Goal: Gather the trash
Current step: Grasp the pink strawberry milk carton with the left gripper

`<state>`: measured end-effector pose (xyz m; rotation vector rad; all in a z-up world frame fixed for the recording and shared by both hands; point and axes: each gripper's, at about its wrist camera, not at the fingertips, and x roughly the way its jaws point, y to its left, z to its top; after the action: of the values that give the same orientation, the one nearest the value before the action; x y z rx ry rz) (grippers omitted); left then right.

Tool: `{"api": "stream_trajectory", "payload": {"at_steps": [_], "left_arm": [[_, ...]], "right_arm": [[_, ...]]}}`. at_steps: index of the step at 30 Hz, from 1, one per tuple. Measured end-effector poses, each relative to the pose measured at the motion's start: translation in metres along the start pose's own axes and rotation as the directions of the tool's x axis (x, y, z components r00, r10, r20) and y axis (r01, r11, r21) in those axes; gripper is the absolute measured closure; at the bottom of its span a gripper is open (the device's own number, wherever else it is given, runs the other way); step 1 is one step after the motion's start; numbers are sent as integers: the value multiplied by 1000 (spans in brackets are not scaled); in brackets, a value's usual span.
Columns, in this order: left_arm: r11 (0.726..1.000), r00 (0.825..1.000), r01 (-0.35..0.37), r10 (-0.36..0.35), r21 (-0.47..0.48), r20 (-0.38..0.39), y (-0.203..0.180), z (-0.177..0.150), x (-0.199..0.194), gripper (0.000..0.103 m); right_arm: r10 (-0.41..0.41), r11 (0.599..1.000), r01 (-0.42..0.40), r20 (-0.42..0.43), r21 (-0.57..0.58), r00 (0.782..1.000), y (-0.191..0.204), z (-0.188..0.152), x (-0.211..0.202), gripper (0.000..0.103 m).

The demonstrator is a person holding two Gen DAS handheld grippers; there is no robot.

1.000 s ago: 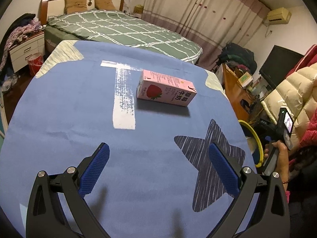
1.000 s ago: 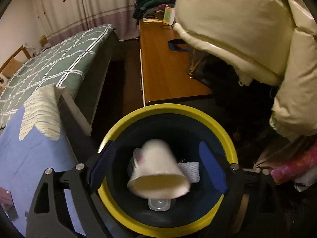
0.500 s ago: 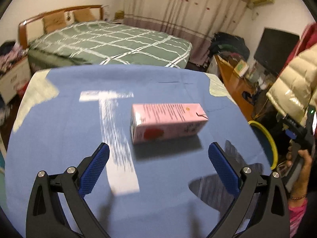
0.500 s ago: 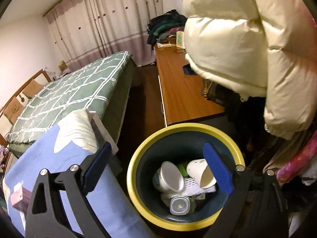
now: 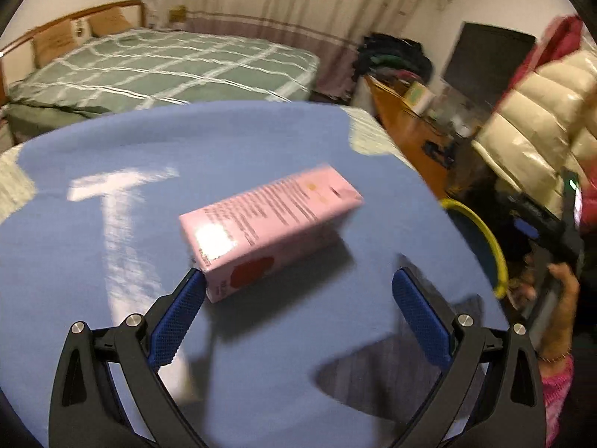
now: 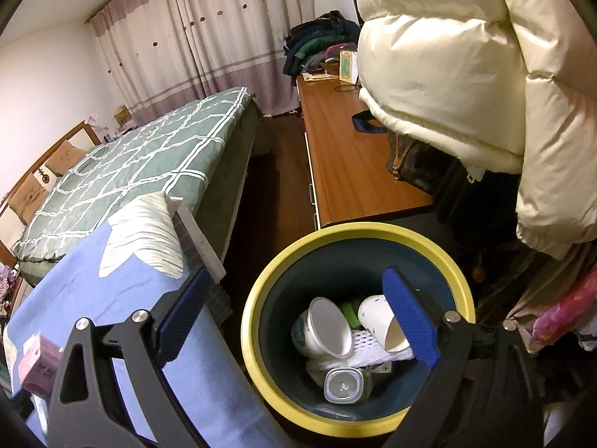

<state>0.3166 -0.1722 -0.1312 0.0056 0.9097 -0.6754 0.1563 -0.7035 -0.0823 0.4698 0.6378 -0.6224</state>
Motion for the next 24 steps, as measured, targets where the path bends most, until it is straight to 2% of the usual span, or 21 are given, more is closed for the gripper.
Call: {"api": "stream_trajectory", "payload": {"at_steps": [3,6,8,12,14,16,24], "left_arm": [[995,995,86,-83,45,-57,-33,-14,3,5],[982,988,136,-126,130,-84,-69,-27,-3,5],[979,992,115,-106,169,-65,-83,-28,-13,5],[987,1000,-8,11,163,-20,-79,-10,-23,5],[990,998,-32,40,138,-53,-73,0,-16,5],[991,996,-23,35,129,-87,-70,7,-8,5],[971,977,-99,137,219,-162,-82,22,37,6]], "right_arm": [[6,1000,-6,6,5,1000,0,0,-2,14],[12,1000,-12,4,11,1000,-1,-1,-1,14],[16,1000,-16,4,13,1000,-2,-1,-1,14],[22,1000,-22,4,15,1000,-1,-1,-2,14],[24,1000,-24,4,15,1000,-1,-1,-3,14],[24,1000,-24,5,17,1000,-1,-1,-3,14],[29,999,-29,0,13,1000,0,-1,-2,14]]}}
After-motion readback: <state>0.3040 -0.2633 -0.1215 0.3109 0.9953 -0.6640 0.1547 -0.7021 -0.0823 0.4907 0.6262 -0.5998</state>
